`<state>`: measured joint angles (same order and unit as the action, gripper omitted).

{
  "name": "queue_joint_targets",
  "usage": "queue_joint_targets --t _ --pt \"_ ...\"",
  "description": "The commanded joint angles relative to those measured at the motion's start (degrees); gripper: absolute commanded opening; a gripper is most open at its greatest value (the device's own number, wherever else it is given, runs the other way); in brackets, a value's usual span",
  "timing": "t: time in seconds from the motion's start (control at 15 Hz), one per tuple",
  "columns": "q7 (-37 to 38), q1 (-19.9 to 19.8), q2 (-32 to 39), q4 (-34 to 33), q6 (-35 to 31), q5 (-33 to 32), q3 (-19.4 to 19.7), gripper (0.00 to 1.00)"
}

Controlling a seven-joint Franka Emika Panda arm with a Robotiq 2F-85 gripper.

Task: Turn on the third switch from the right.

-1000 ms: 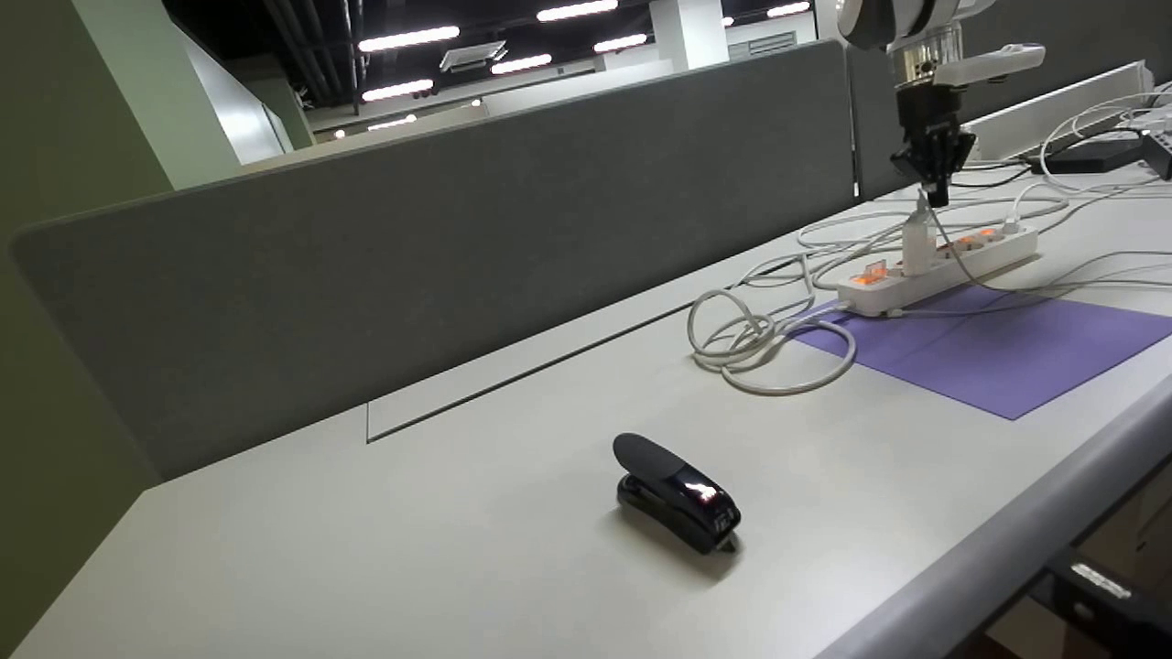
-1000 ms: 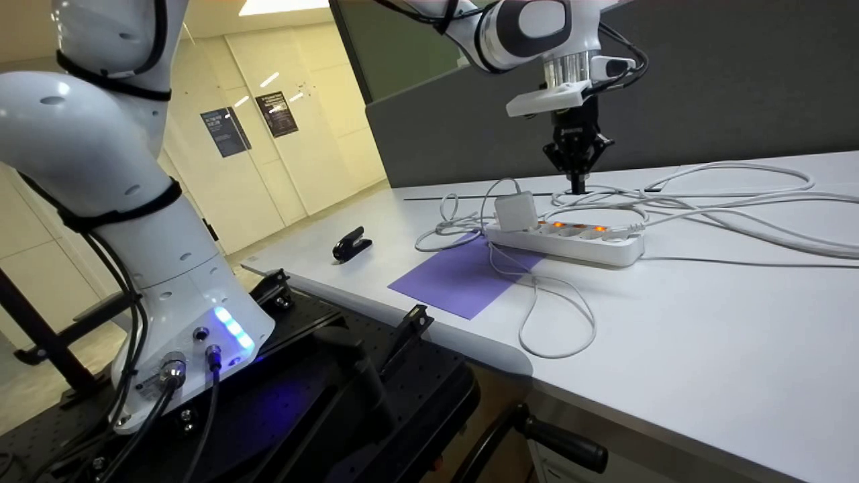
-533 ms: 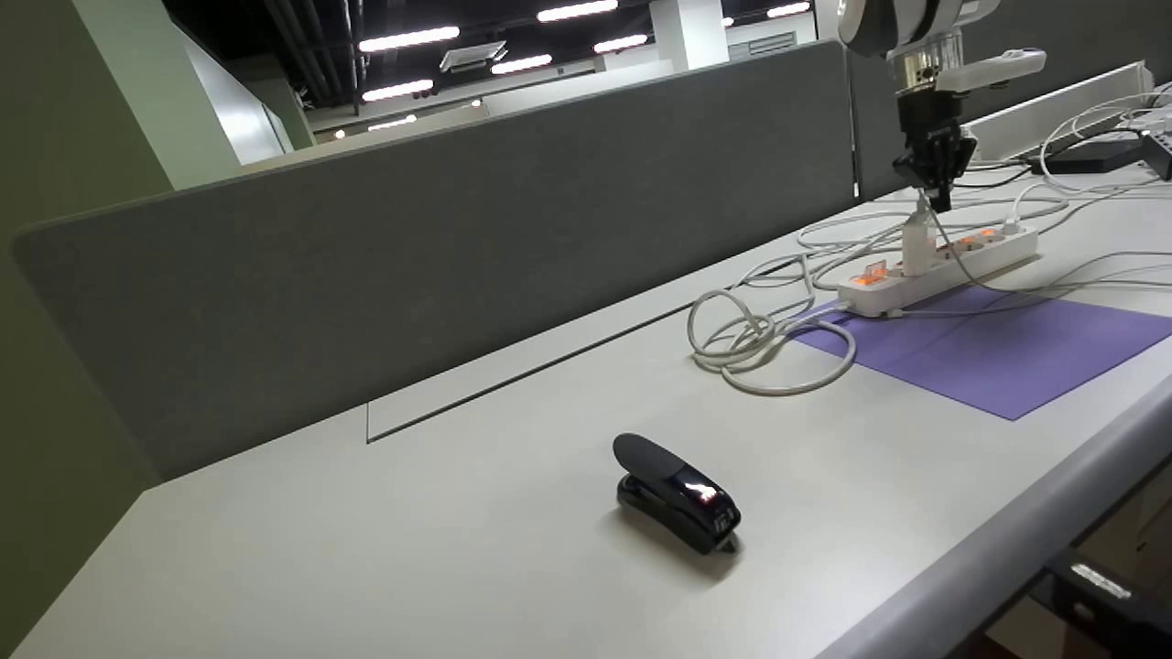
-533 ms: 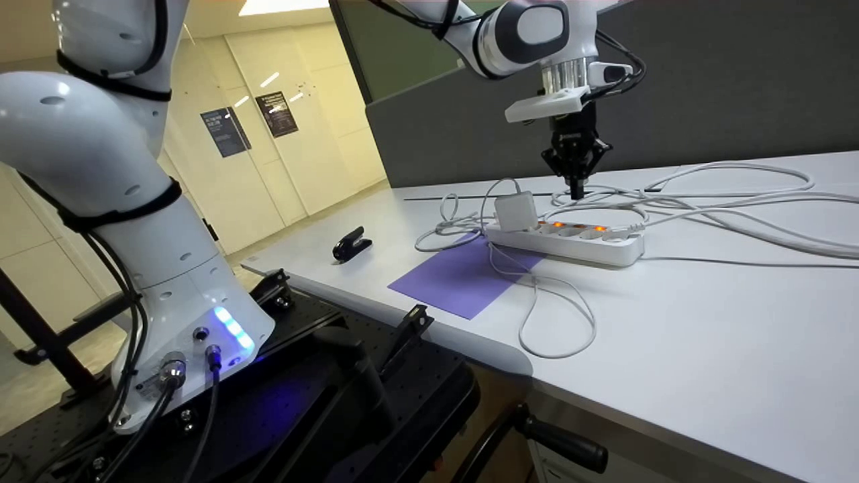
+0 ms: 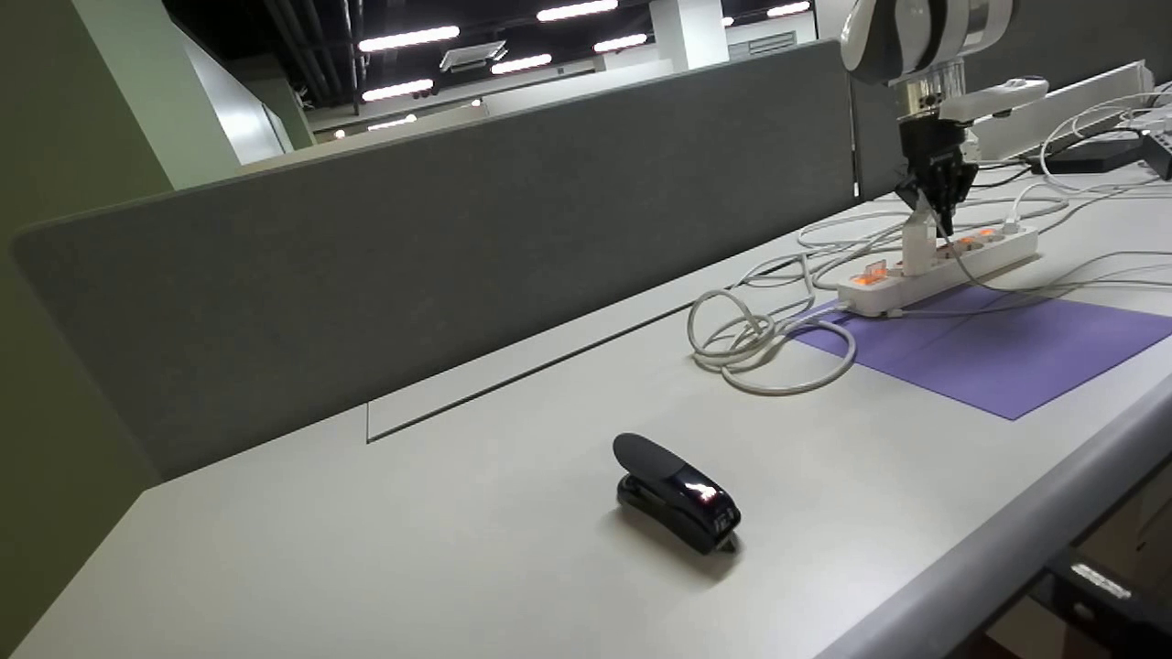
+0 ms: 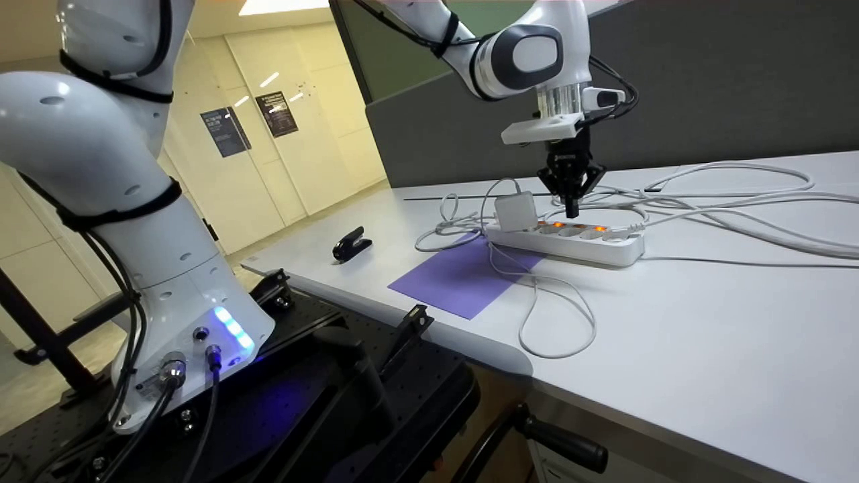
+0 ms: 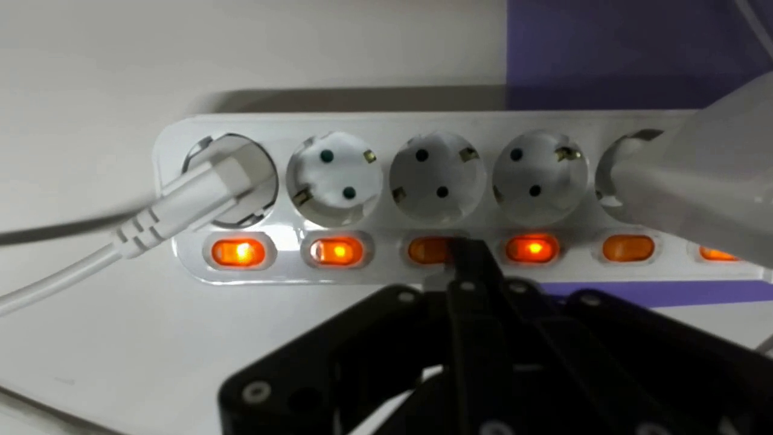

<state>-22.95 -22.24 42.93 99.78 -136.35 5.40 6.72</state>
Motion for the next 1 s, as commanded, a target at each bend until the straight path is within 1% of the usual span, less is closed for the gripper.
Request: queue_joint_targets --t 0.0,0.2,0.27,0.93 --pt "-0.7 -1.7 -0.6 1.5 -1.2 -0.2 -1.0 0.00" --pt "-1.1 -2.5 -0.3 1.3 -0.8 0.0 -1.1 0.00" --pt "-0.3 -1.8 0.3 0.7 -0.3 -0.5 -0.8 0.01" --pt "-0.5 -2.2 0.7 -0.2 -0.2 -0.5 -1.0 0.00"
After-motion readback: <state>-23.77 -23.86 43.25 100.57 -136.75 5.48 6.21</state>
